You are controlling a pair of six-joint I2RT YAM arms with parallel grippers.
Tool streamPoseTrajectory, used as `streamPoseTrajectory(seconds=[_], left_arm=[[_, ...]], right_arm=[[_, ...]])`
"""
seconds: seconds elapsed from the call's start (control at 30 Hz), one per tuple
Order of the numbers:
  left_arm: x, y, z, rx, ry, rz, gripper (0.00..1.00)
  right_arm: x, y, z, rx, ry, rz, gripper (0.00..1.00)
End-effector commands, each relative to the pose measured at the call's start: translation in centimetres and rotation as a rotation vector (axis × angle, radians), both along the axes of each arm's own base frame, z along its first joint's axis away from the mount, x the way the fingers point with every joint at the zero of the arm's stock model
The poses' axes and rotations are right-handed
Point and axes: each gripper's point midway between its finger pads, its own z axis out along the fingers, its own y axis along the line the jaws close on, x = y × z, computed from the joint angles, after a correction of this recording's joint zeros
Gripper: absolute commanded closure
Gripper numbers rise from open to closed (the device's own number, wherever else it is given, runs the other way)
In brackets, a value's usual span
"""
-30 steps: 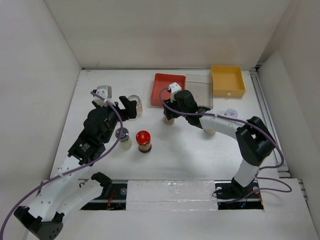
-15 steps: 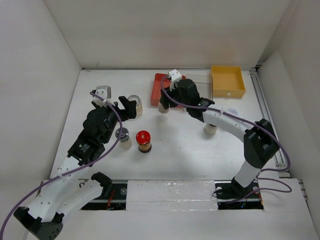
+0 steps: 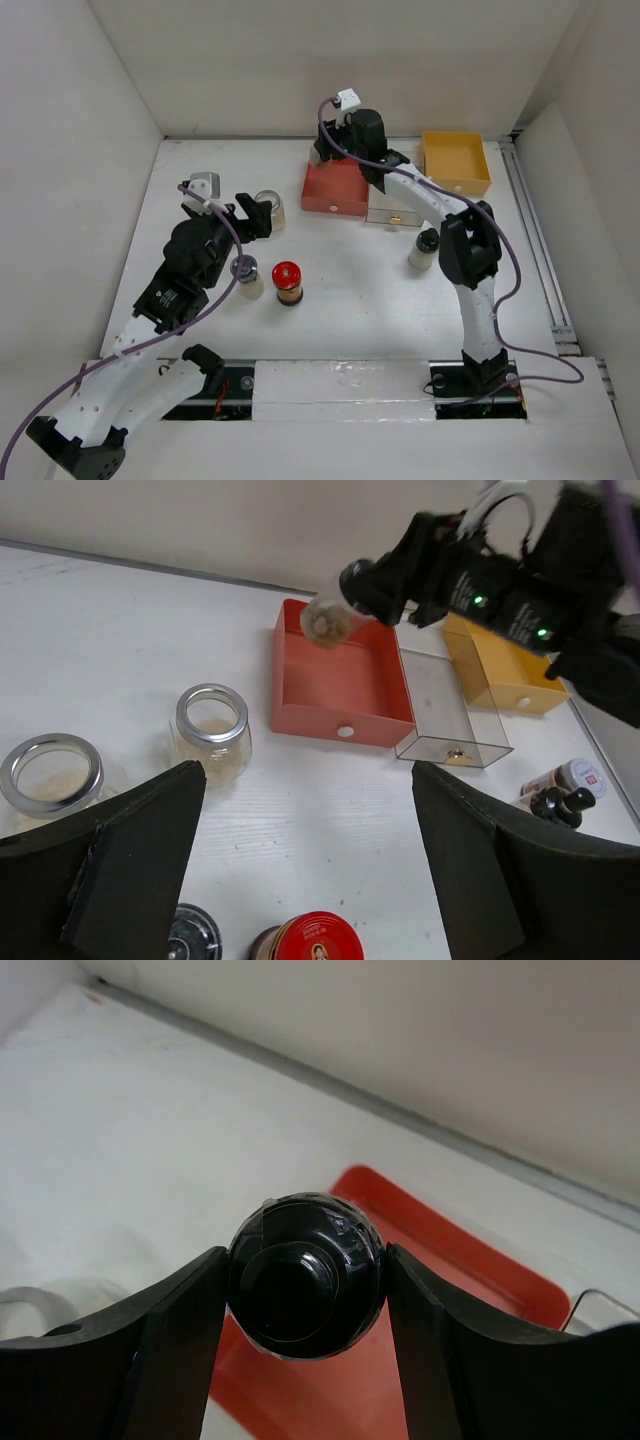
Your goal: Organize the condiment bottles
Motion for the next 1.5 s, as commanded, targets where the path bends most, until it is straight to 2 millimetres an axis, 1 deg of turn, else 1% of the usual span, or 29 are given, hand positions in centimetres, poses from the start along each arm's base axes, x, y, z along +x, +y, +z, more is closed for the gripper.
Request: streamPoseTrajectory(seconds=[0.0,0.13,0.2,0.23,0.3,0.33,0.37,0.53,0.57,0.6,0.77,0.8,0.83,0.87,0.9,0.93,0.97,1.0,1.03,1.07,1.13,1.17,1.2,1.27,1.3,1.37,1.4,1.43,1.47], left_arm=[[-0.2,-0.1,1.8,-0.044,-0.059,-0.007,0.19],[-0.2,-0.1,1.8,-0.044,-0.059,-0.007,0.19],[-0.2,-0.1,1.8,-0.044,-0.059,-0.007,0.19],[-0.2,-0.1,1.8,-0.044,-0.059,-0.007,0.19],[-0.2,-0.1,1.8,-0.044,-0.059,-0.007,0.19],[-0.2,-0.1,1.8,-0.044,-0.059,-0.007,0.19],[-0.2,-0.1,1.8,-0.044,-0.059,-0.007,0.19],[0.2,-0.3,1.3,-0.035,-0.044,-0.007,0.19],[0.2,-0.3,1.3,-0.035,-0.044,-0.007,0.19],[0.2,-0.3,1.3,-0.035,-0.044,-0.007,0.19],[0.2,-0.3,1.3,-0.035,-0.044,-0.007,0.18],[0.1,-0.4,1.3,-0.035,-0.043,-0.016,0.18],[0.1,-0.4,1.3,-0.035,-0.043,-0.016,0.18],[0.1,-0.4,1.3,-0.035,-0.043,-0.016,0.18],[0.3,-0.6,1.0,-0.029,-0.034,-0.016,0.18],[0.3,-0.6,1.0,-0.029,-0.034,-0.016,0.18],[0.3,-0.6,1.0,-0.029,-0.034,-0.016,0.18],[0.3,-0.7,1.0,-0.03,-0.034,-0.026,0.18],[0.3,-0.7,1.0,-0.03,-0.034,-0.026,0.18],[0.3,-0.7,1.0,-0.03,-0.034,-0.026,0.18],[0.3,-0.7,1.0,-0.03,-0.034,-0.026,0.18],[0.3,-0.7,1.0,-0.03,-0.034,-0.026,0.18],[0.3,-0.7,1.0,-0.03,-0.034,-0.026,0.18],[0.1,-0.6,1.3,-0.035,-0.042,-0.026,0.17],[0.1,-0.6,1.3,-0.035,-0.042,-0.026,0.16],[0.0,-0.8,1.3,-0.035,-0.041,-0.035,0.15],[-0.2,-0.8,1.6,-0.049,-0.047,-0.043,0.13],[-0.2,-0.8,1.6,-0.049,-0.047,-0.044,0.13],[-0.3,-1.2,1.6,-0.05,-0.046,-0.065,0.11]], right_arm=[[1.2,0.2,3.6,0.034,-0.079,0.012,0.55],[1.9,-0.1,1.9,0.019,-0.054,0.003,0.55],[2.3,0.1,0.1,0.005,-0.029,0.003,0.55],[2.5,0.3,-0.2,0.004,-0.027,0.003,0.55],[3.3,0.7,-2.3,-0.007,-0.006,0.003,0.55],[3.4,0.6,-1.8,-0.005,-0.014,-0.006,0.55],[3.8,0.8,-3.0,-0.012,-0.001,-0.006,0.55],[5.0,0.6,-4.5,-0.035,0.003,-0.046,0.55],[5.0,0.5,-4.5,-0.035,0.003,-0.046,0.54],[4.8,0.9,-5.5,-0.055,0.015,-0.045,0.54],[4.9,0.5,-5.9,-0.064,0.02,-0.069,0.52],[5.0,0.5,-6.6,-0.07,0.029,-0.068,0.51],[5.0,0.5,-6.7,-0.07,0.029,-0.068,0.4],[4.7,1.1,-6.7,-0.07,0.029,-0.059,0.33],[4.6,1.0,-6.0,-0.065,0.021,-0.059,0.26],[4.6,1.0,-5.4,-0.061,0.013,-0.06,0.15],[4.4,0.9,-3.9,-0.048,-0.006,-0.06,0.12],[3.8,1.5,-3.4,-0.044,-0.009,-0.042,0.08],[3.6,1.4,-2.0,-0.034,-0.026,-0.042,0.03],[2.9,1.1,-0.1,-0.02,-0.045,-0.034,0.02],[2.0,0.6,2.3,-0.001,-0.075,-0.034,0.02],[1.4,0.2,2.2,-0.015,-0.073,-0.033,0.02],[0.1,-0.6,5.8,0.016,-0.123,-0.034,0.01],[-1.3,-2.2,7.5,0.021,-0.141,-0.074,0.01],[-3.4,-3.8,8.1,0.014,-0.134,-0.092,0.03],[-5.5,-6.4,7.8,-0.008,-0.125,-0.177,0.1],[-7.1,-8.2,3.4,-0.07,-0.052,-0.209,0.28],[-9.4,-10.3,5.8,-0.04,-0.084,-0.253,0.42],[-10.6,-12.6,5.1,-0.048,-0.071,-0.338,0.53]])
